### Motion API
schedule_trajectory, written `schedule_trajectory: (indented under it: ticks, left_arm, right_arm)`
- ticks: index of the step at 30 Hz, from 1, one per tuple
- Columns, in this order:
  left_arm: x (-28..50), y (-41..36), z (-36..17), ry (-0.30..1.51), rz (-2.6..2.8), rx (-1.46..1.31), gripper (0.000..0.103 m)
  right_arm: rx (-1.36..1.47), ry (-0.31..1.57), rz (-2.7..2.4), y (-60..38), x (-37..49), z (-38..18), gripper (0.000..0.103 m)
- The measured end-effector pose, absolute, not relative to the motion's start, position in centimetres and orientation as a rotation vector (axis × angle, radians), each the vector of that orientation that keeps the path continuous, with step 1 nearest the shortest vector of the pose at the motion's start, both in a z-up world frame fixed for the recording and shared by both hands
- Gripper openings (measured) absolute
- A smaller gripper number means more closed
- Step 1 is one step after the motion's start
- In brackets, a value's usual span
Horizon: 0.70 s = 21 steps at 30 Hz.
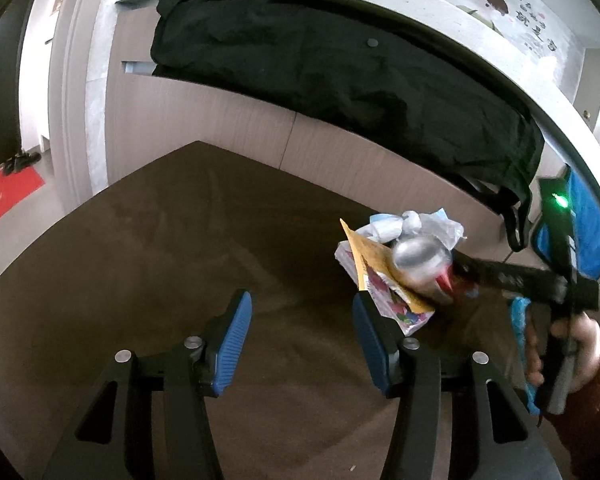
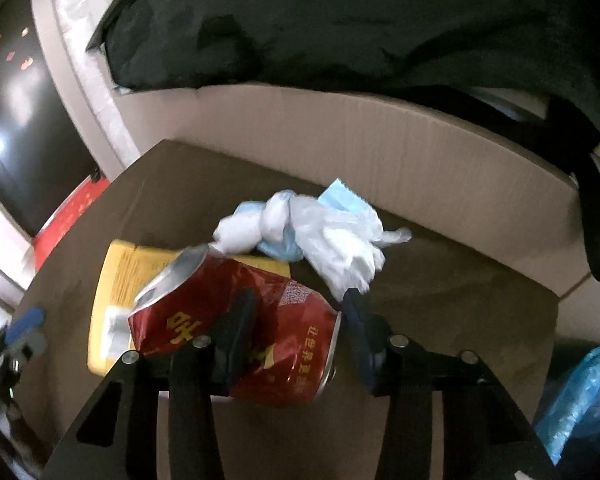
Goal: Collect trash
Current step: 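Grasp the crushed red can with the right tool while the left tool grasps the yellow card, then lift the yellow card with the left tool while the right tool holds the can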
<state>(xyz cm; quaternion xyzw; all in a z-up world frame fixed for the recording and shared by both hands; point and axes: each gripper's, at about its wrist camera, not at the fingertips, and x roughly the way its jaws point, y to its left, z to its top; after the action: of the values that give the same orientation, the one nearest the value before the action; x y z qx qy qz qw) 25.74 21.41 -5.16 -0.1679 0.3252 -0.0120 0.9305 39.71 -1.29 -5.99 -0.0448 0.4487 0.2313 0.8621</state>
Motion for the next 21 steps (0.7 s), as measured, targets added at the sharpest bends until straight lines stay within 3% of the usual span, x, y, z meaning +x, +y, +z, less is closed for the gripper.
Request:
schedule_trajectory:
  ticks: [10,21]
  left_arm:
    - [26.3,19.1,-4.5,0.677,-0.102,-0.349,0.054]
    - [31.5,17.5,-6.5,0.744,-0.145,-0.375,0.054]
  right_arm:
    - [-0.106,1.007,0.601,-4.6,34.1,-6.5,0.039]
    - [-0.017,0.893,0.508,-11.1,31.0,-4.8,0.043]
